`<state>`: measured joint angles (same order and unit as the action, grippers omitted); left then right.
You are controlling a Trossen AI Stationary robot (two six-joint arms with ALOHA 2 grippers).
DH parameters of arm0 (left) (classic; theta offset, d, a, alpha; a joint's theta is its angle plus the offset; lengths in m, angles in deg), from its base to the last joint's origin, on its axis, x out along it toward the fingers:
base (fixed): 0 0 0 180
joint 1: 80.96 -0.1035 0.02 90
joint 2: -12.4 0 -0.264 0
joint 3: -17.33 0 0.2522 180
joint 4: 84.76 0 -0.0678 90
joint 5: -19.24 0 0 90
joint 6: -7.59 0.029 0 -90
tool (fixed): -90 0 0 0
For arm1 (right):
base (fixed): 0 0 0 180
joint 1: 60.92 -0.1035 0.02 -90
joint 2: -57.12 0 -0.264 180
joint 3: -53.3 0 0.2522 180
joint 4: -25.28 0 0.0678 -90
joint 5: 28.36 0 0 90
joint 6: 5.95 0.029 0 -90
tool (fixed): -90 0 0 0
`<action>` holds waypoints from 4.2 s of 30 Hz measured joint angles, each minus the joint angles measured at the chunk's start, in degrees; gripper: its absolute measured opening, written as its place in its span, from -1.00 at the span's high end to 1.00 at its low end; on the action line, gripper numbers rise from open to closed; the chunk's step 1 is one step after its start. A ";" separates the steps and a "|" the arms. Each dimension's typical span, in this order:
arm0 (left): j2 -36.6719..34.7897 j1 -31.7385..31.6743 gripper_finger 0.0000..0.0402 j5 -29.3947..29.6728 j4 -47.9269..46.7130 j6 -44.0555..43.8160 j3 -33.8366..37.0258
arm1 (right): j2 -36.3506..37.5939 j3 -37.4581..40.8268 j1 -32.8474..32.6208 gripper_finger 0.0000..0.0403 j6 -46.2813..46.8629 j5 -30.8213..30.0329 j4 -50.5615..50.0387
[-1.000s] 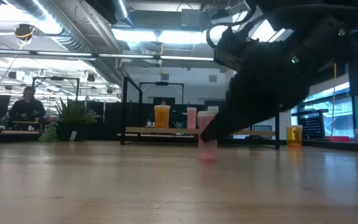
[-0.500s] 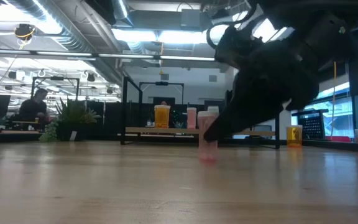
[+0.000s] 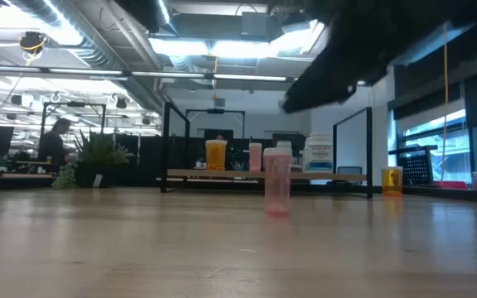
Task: Pick and place medicine bottles onto shelf by color
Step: Put the pink pill bottle on the shelf aligned with the pink bottles
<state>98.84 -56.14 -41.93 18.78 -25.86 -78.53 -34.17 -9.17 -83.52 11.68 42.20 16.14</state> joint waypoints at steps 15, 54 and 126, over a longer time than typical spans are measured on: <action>10.75 -1.58 -0.41 -4.54 20.62 15.92 0.04 | 19.87 -0.04 -5.98 0.02 -3.80 -4.14 -13.02; 22.95 -12.25 -0.41 -20.88 32.48 20.55 0.02 | 22.08 -0.04 -7.33 0.02 1.00 -14.00 -35.07; 28.88 -12.33 -0.30 -23.50 37.93 23.56 -0.55 | 22.04 -0.02 -7.31 0.02 4.59 -7.47 -37.05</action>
<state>127.72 -68.47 -65.44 56.71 -2.30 -79.08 -12.14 -9.19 -90.83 16.27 34.73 -20.91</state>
